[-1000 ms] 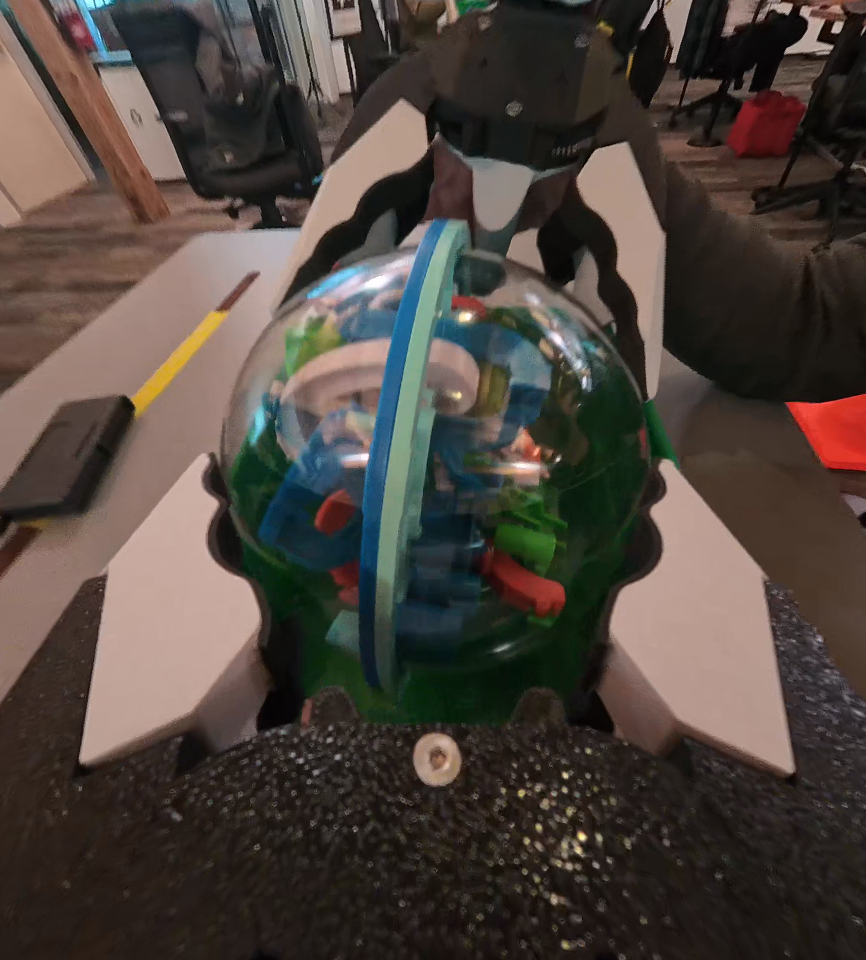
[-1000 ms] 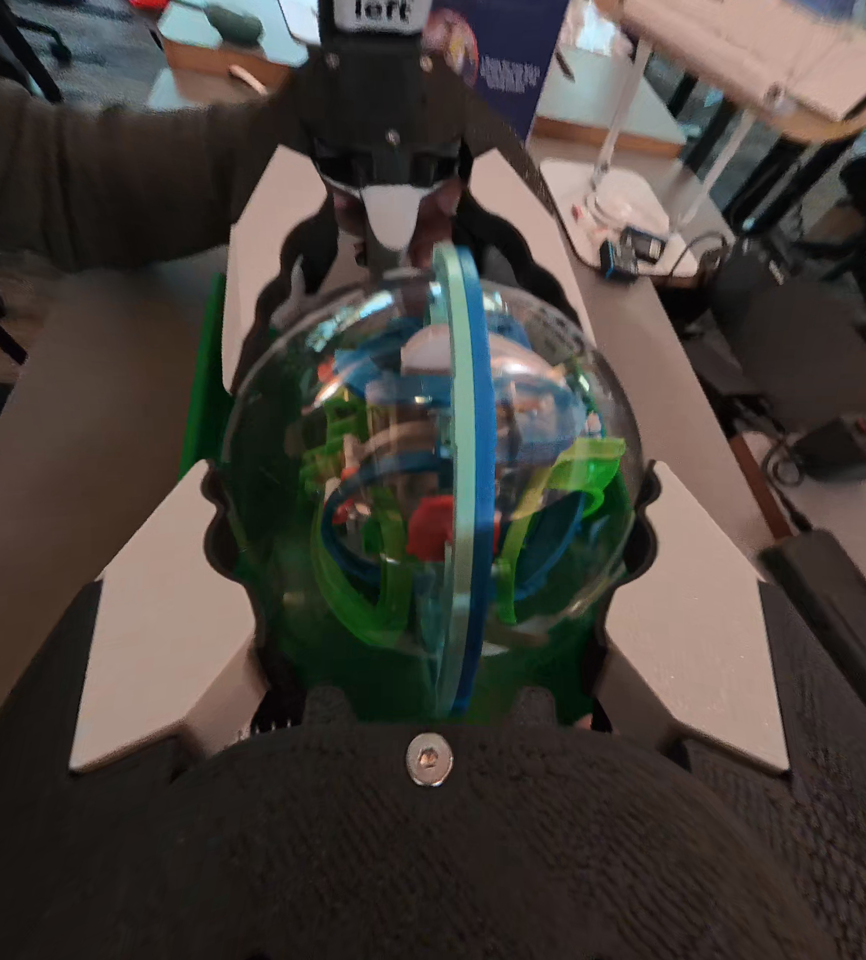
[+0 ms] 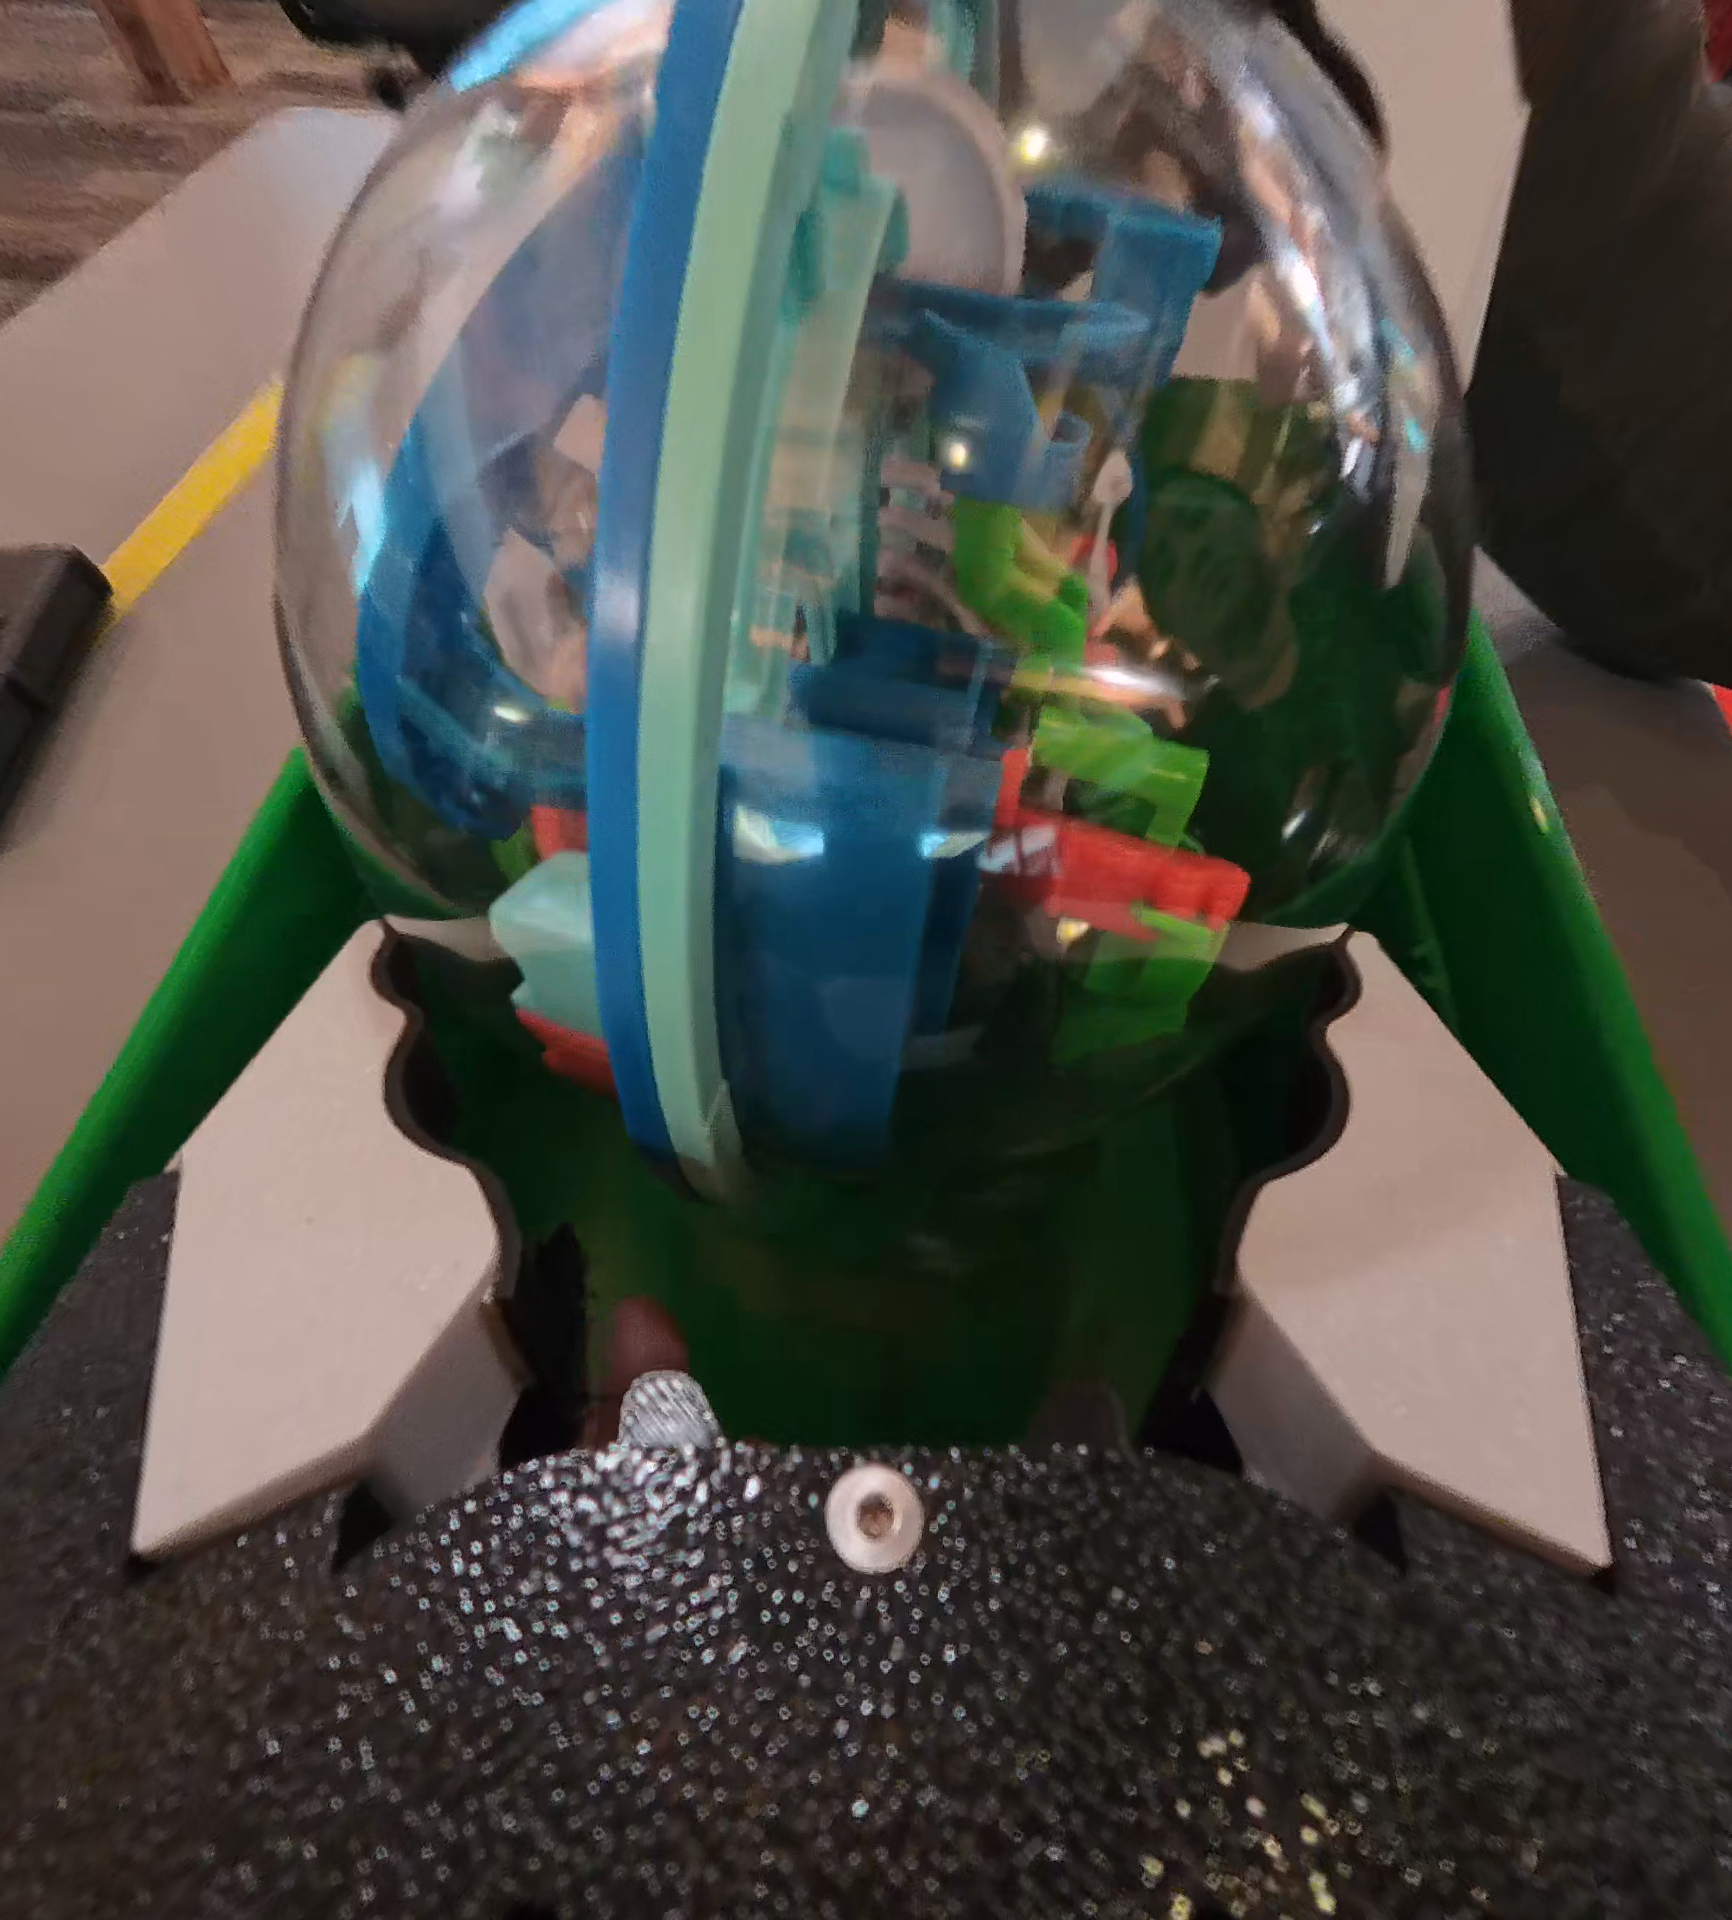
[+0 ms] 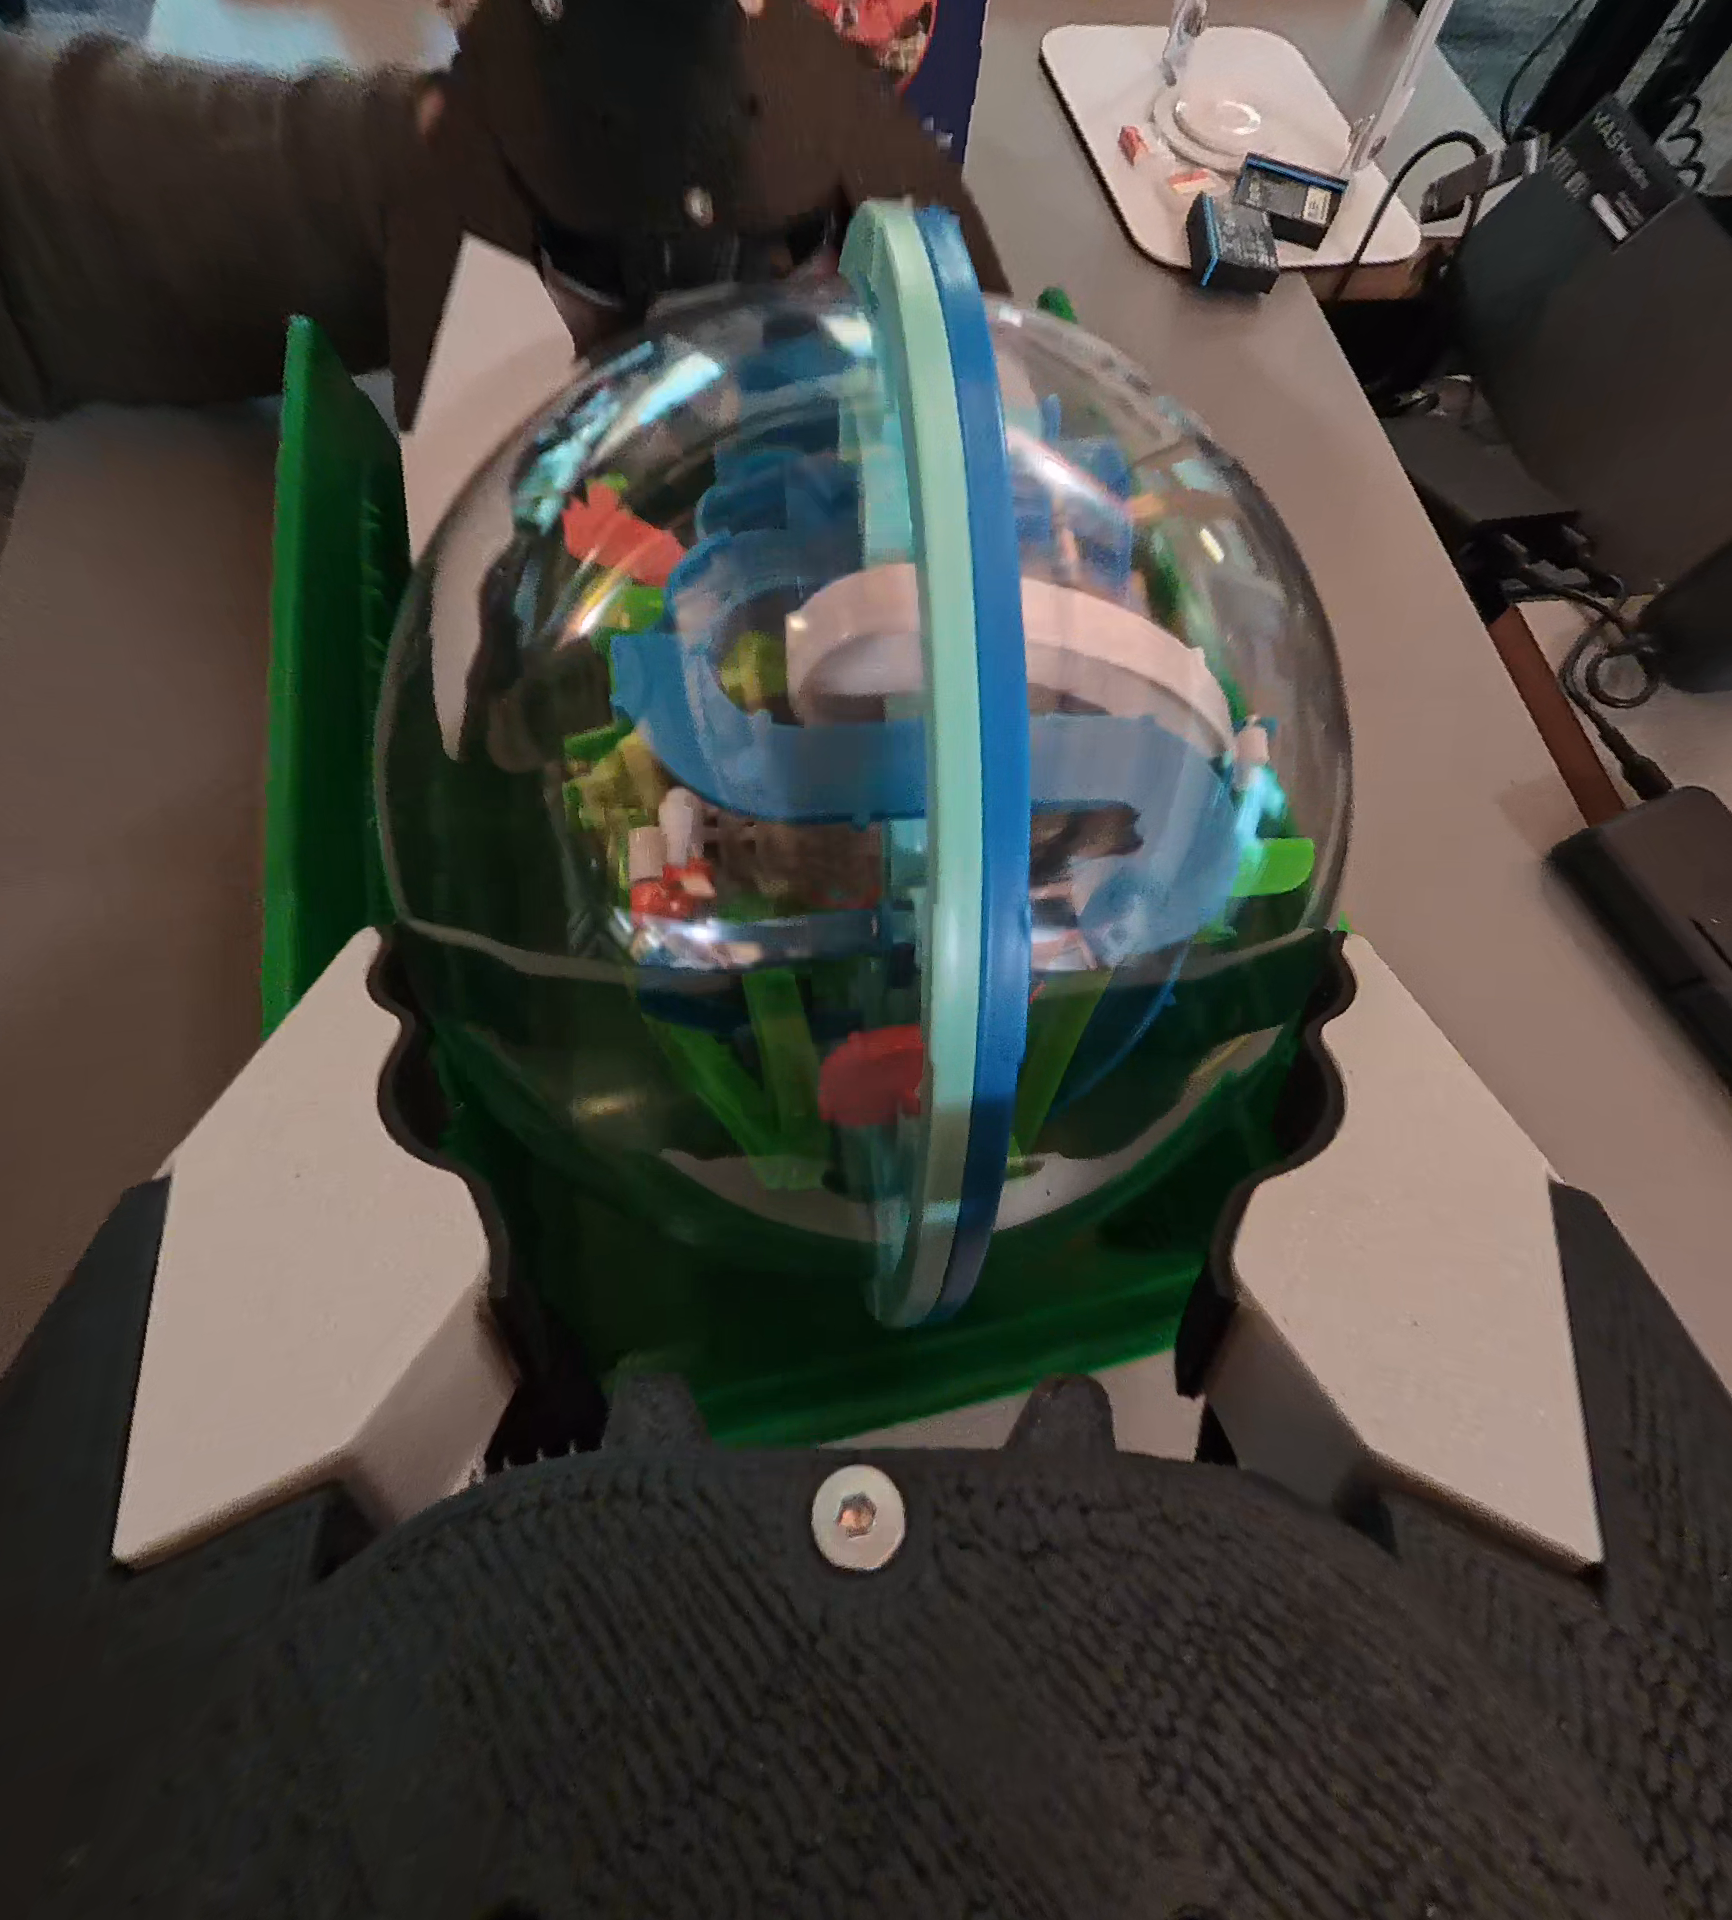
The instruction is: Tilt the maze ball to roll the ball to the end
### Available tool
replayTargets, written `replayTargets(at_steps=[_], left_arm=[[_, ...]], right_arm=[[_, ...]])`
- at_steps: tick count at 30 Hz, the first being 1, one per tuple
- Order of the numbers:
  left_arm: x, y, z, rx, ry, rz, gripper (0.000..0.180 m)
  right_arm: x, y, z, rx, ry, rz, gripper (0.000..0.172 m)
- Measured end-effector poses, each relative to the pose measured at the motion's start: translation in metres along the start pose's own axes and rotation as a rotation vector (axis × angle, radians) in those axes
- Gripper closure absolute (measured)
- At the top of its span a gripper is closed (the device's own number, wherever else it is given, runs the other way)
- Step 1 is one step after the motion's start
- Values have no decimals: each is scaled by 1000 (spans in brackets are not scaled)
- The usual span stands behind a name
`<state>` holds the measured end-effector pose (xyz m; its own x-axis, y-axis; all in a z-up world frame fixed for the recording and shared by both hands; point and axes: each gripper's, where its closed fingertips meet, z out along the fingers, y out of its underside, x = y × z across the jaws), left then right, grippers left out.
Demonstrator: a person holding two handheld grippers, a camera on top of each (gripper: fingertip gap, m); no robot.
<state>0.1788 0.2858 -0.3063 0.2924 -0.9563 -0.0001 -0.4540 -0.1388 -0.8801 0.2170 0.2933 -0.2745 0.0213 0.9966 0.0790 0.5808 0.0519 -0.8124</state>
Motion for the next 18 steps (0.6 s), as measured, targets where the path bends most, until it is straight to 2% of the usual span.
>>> replayTargets(at_steps=[2,4,5,6,8,13,16,18], left_arm=[[-4,-15,-5,100,-45,48,22],[-8,-35,-15,220,-70,30,22],[-7,-52,-24,322,-70,29,25],[-3,-70,-37,428,-59,47,42],[3,-73,-47,402,-53,125,45],[19,-69,-48,324,-90,324,45],[21,-62,-48,236,-92,352,54],[22,-53,-47,159,-87,351,49]], right_arm=[[3,10,2,-69,25,-39,11],[7,18,7,-135,58,-85,11],[8,17,12,-137,65,-127,11],[4,10,19,-111,58,-184,11],[-3,-6,28,-78,53,-268,11],[-11,-21,36,-127,88,-404,12],[-14,-22,38,-165,112,-425,18],[-20,-28,35,-134,95,-393,22]])
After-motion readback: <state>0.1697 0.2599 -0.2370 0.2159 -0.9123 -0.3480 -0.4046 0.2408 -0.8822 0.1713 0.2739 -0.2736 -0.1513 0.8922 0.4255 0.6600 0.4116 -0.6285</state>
